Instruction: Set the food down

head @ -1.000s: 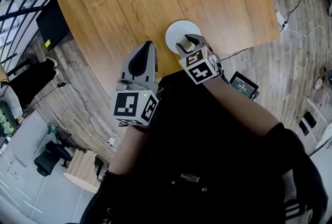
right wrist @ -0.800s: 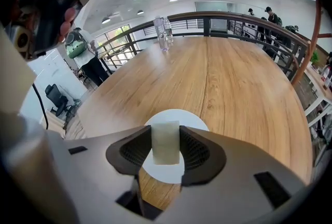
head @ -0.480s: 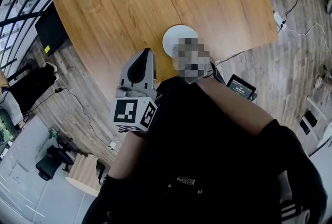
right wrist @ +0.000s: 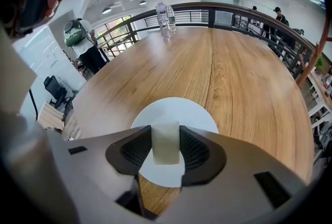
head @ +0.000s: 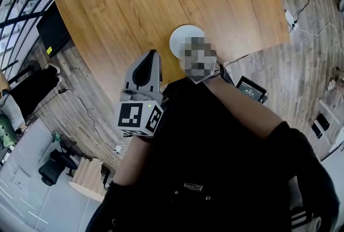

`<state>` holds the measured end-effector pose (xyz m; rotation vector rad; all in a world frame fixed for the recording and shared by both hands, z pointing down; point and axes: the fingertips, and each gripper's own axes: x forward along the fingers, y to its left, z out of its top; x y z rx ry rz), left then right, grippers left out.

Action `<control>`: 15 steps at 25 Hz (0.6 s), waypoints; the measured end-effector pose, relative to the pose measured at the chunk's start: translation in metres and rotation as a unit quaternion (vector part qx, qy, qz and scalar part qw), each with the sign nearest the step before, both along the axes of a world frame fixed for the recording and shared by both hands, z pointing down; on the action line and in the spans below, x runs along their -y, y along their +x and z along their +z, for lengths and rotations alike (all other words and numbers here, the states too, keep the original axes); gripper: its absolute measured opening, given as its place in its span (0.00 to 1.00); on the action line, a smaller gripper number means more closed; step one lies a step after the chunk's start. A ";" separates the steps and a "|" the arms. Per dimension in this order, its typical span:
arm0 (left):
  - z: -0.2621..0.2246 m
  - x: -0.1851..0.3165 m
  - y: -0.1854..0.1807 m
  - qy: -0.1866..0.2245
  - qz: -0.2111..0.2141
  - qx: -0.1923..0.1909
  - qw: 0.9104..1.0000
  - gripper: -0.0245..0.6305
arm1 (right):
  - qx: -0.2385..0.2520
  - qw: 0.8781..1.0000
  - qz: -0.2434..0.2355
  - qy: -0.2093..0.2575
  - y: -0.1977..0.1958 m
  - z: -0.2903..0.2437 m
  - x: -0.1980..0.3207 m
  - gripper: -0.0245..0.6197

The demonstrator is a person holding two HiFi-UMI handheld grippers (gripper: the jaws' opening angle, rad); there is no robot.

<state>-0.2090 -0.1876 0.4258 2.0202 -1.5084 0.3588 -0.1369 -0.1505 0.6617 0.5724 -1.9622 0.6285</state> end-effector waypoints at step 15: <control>-0.001 0.005 -0.003 0.002 0.006 -0.012 1.000 0.04 | -0.024 1.000 -0.011 0.001 -0.001 0.014 0.005 0.38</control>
